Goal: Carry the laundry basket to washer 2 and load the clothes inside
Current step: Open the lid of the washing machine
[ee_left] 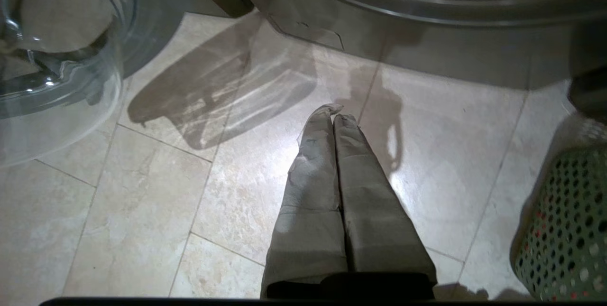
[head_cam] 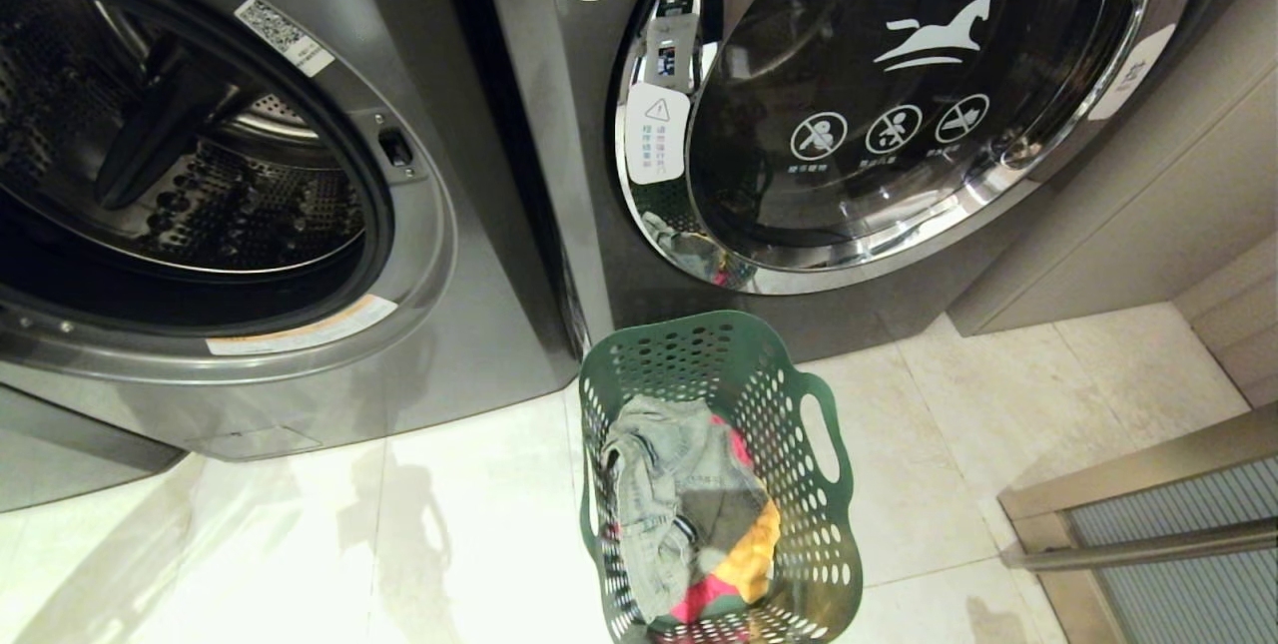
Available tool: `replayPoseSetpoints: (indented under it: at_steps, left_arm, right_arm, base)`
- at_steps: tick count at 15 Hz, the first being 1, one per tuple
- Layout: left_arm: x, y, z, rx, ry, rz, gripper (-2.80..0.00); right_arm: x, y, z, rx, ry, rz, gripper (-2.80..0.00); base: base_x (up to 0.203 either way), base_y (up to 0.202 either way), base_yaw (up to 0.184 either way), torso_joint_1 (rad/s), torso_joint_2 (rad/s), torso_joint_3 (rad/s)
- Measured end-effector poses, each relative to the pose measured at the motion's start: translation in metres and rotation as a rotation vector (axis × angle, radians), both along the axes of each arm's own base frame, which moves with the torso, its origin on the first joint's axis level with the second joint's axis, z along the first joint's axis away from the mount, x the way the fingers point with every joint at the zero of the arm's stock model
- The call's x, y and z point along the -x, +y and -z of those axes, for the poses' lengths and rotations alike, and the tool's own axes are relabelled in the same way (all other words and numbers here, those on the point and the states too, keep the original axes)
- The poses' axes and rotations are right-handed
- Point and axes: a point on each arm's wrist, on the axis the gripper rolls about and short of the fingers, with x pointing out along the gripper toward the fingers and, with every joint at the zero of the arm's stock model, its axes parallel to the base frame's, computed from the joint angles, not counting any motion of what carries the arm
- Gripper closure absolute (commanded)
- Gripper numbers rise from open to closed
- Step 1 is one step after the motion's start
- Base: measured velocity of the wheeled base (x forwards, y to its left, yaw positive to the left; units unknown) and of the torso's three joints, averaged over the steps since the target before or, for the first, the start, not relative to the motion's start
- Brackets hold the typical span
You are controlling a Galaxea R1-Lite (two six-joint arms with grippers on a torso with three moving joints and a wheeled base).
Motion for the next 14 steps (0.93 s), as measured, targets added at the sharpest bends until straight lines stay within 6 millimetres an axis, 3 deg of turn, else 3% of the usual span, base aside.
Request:
replayPoseSetpoints:
  at_steps: [2,4,7,10,12,14]
  left_arm:
    - [0.01,-0.007,0.018,-0.03,0.016,-0.045,0.0]
    - [0.016,0.001,0.02,-0.104,0.054,-0.211,0.0]
    - [0.023,0.023,0.011,-0.219,0.107,-0.553,0.0]
    - [0.015,0.053,0.0,-0.279,0.077,-0.733,0.0]
    - [0.006,0.061,-0.003,-0.295,0.023,-0.707,0.0]
    - [-0.01,0.05,0.001,-0.288,-0.044,-0.49,0.0]
  right_arm:
    - [0.0,0.0,0.0,0.0,0.0,0.0,0.0]
    - [0.0,0.0,0.0,0.0,0.0,0.0,0.0]
    - [0.0,0.0,0.0,0.0,0.0,0.0,0.0]
    - [0.0,0.0,0.0,0.0,0.0,0.0,0.0]
    - [0.0,0.0,0.0,0.0,0.0,0.0,0.0]
    - [0.0,0.0,0.0,0.0,0.0,0.0,0.0]
  base:
    - [0.0,0.0,0.0,0.0,0.0,0.0]
    - [0.0,0.0,0.0,0.0,0.0,0.0]
    - [0.0,0.0,0.0,0.0,0.0,0.0]
    - [0.0,0.0,0.0,0.0,0.0,0.0]
    - [0.0,0.0,0.0,0.0,0.0,0.0]
    - [0.0,0.0,0.0,0.0,0.0,0.0]
